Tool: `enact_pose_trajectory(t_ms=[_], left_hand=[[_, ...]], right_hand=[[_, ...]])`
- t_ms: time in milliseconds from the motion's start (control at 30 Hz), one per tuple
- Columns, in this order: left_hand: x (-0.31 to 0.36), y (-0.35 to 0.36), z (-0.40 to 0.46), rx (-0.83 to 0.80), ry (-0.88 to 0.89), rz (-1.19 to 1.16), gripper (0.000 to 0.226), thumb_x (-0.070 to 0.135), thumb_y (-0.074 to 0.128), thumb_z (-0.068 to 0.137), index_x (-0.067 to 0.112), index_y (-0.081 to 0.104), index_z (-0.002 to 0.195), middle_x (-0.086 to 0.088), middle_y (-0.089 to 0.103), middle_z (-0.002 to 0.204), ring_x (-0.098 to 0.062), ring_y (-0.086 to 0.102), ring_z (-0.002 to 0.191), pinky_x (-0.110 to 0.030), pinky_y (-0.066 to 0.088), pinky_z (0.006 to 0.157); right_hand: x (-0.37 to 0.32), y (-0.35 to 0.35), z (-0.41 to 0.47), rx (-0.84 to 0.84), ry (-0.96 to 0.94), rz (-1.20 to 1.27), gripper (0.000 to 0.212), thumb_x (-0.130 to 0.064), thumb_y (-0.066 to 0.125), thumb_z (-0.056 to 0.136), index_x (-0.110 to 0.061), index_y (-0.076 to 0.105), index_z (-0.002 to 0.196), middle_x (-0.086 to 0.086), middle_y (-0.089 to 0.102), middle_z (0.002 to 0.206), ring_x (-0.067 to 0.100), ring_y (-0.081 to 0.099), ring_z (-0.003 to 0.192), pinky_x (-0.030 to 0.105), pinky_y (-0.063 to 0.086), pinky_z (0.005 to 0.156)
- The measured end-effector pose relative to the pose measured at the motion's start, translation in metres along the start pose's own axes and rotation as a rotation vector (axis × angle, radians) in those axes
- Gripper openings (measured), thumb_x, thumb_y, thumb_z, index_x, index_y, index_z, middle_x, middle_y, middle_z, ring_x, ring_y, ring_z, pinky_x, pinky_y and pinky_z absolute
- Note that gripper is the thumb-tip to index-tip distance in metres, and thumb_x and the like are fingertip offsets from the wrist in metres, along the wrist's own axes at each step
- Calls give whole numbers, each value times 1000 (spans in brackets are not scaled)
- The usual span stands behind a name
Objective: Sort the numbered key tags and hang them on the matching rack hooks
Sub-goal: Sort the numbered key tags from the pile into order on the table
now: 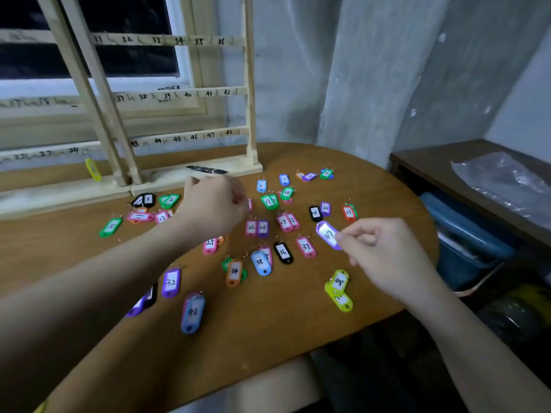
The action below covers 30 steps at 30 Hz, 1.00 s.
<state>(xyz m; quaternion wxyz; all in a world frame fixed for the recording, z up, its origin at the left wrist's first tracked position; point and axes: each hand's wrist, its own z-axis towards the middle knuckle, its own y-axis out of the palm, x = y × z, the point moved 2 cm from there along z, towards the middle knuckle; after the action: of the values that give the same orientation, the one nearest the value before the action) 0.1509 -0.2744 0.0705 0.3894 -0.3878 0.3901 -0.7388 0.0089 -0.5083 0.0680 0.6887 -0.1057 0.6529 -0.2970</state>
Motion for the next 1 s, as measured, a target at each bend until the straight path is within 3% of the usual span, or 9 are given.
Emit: enact_pose_trajectory(t_ms=[133,233,333,400,467,600,733,900,1000], left_hand=[[-1,-18,-33,29,-6,-16,17,29,56,92,24,68,82,5,69,85,-22,57,87,-37,21,86],[-1,-22,-56,18,-37,-14,14,31,58,93,26,68,84,7,69,84,-22,56,87,-43,28,98],[-2,-20,-75,-26,-61,14,14,31,56,93,27,67,85,9,68,83,-20,53,83,-48,26,107],[-6,-20,-85,-33,-73,25,15,32,56,93,28,67,85,9,68,82,-22,56,85,-45,26,103],[-14,-25,-92,-18,-97,22,15,34,56,94,30,67,84,9,70,83,-23,58,88,-42,26,96],[-42,-43,-103,-9,-163,30,15,33,56,95,28,66,85,7,69,87,-23,55,88,-42,28,95],[-77,-57,-116,43,-254,96,17,27,55,91,24,65,78,4,69,78,-26,55,80,-37,24,83],[-122,-69,-131,32,-369,91,11,32,62,89,27,70,85,1,71,87,-29,62,93,-37,25,86],[-150,-80,-145,53,-419,130,11,32,61,87,27,70,83,2,69,83,-28,59,88,-37,25,84]], right_hand=[[6,15,-41,-39,35,-73,18,-17,69,91,-15,75,74,-3,68,55,6,59,51,18,42,51],[13,30,-54,-47,33,-182,20,-21,69,91,-18,73,71,-4,68,56,16,65,58,27,51,61],[19,39,-59,-54,23,-288,27,-26,68,91,-22,70,65,-14,61,49,12,61,55,32,59,70],[20,41,-60,-41,11,-341,30,-26,67,92,-22,67,62,-15,54,44,9,50,48,31,57,68],[17,41,-61,-23,-5,-390,30,-30,67,93,-23,68,64,-11,53,47,8,50,52,29,53,63],[2,39,-66,-54,-18,-597,21,-45,66,94,-28,72,85,-10,61,69,9,59,73,27,46,61],[-20,41,-67,-68,-116,-816,28,-59,59,94,-32,66,98,-10,64,86,14,60,83,30,44,71],[-45,62,-48,-62,-215,-706,24,-56,63,90,-33,61,83,-8,62,73,18,61,80,30,41,66],[-69,90,-37,-124,-282,-606,25,-51,67,89,-29,64,77,-9,56,65,16,56,75,31,44,66]])
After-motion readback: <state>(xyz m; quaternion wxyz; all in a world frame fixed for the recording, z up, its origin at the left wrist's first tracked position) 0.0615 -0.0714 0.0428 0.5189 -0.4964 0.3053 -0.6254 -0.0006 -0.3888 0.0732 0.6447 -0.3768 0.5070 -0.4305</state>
